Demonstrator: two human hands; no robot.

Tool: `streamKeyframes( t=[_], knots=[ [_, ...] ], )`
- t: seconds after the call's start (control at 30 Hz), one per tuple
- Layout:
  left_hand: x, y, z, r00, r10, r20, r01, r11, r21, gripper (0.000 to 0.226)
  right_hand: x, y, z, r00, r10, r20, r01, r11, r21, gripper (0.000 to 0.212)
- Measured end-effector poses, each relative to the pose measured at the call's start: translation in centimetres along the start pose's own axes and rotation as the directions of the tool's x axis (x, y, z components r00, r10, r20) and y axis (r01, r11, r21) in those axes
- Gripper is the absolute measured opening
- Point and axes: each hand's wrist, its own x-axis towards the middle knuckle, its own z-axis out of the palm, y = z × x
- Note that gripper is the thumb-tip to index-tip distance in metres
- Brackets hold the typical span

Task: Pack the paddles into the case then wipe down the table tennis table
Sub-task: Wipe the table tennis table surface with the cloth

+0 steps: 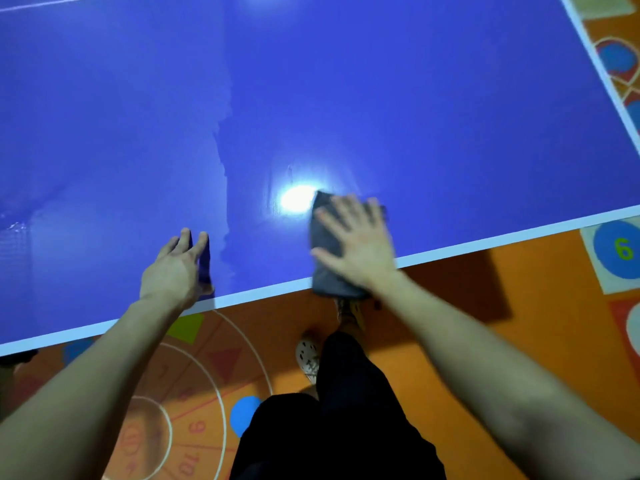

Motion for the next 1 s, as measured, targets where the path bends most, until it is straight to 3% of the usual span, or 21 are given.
streamKeyframes(
  t=[0.1, 0.2, 0.27, 0.33, 0.4, 0.5, 0.57, 0.63, 0.7, 0.8, 0.87, 1.0],
  knots=[
    [-0.1, -0.3, 0.3, 1.0, 0.004, -0.023, -0.003, 1.0, 0.026, 0.116, 0.4, 10.3, -2.1, 0.931, 0.365, 0.011, -0.363, 0.928, -0.087, 0.082],
    [-0.2, -0.3, 0.3, 0.999, 0.001, -0.039, 0.001, 0.998, 0.063, 0.116, 2.3, 7.5, -1.6, 0.843, 0.537, -0.026, -0.538, 0.84, -0.076, 0.082],
    [-0.2, -0.3, 0.2, 0.999, 0.007, -0.042, -0.004, 0.998, 0.06, 0.116, 3.6, -0.7, -0.3, 0.894, 0.445, -0.058, -0.447, 0.894, -0.022, 0.08],
    [-0.2, -0.4, 0.1, 0.999, 0.006, -0.034, -0.004, 0.998, 0.063, 0.117, 4.2, -10.2, 1.1, 0.985, 0.171, 0.001, -0.171, 0.984, 0.038, 0.077],
    [-0.2, -0.4, 0.0, 0.999, 0.012, -0.031, -0.01, 0.998, 0.06, 0.118, 4.6, -16.6, 1.5, 0.993, -0.081, 0.081, 0.074, 0.994, 0.086, 0.073],
    [-0.1, -0.6, 0.3, 1.0, 0.003, -0.031, -0.001, 0.997, 0.071, 0.118, 5.1, -14.7, 2.1, 0.972, -0.23, 0.047, 0.224, 0.968, 0.114, 0.072],
    [-0.2, -0.4, 0.0, 1.0, 0.005, 0.0, -0.005, 0.997, 0.075, 0.119, 5.8, -8.3, 1.9, 0.988, -0.151, -0.021, 0.152, 0.984, 0.097, 0.074],
    [-0.3, -0.3, -0.3, 1.0, -0.01, -0.007, 0.011, 0.997, 0.078, 0.118, 7.0, -0.5, 0.5, 0.994, 0.098, -0.039, -0.097, 0.995, 0.023, 0.079],
    [-0.3, -0.2, -0.4, 1.0, -0.017, -0.024, 0.019, 0.997, 0.077, 0.117, 8.1, 5.4, -1.0, 0.949, 0.316, -0.017, -0.316, 0.949, -0.015, 0.082],
    [-0.4, -0.2, -0.5, 0.999, -0.024, -0.037, 0.026, 0.997, 0.066, 0.115, 9.5, 5.1, -1.2, 0.878, 0.479, -0.011, -0.479, 0.877, -0.024, 0.081],
    [-0.5, -0.2, -1.0, 0.999, -0.016, -0.045, 0.019, 0.999, 0.051, 0.116, 10.1, -0.6, -0.5, 0.887, 0.461, -0.033, -0.461, 0.887, 0.0, 0.079],
    [-0.2, 0.0, -1.8, 0.999, -0.016, -0.032, 0.018, 0.999, 0.051, 0.118, 10.6, -14.6, 1.3, 0.996, 0.033, 0.082, -0.038, 0.997, 0.059, 0.078]
  ],
)
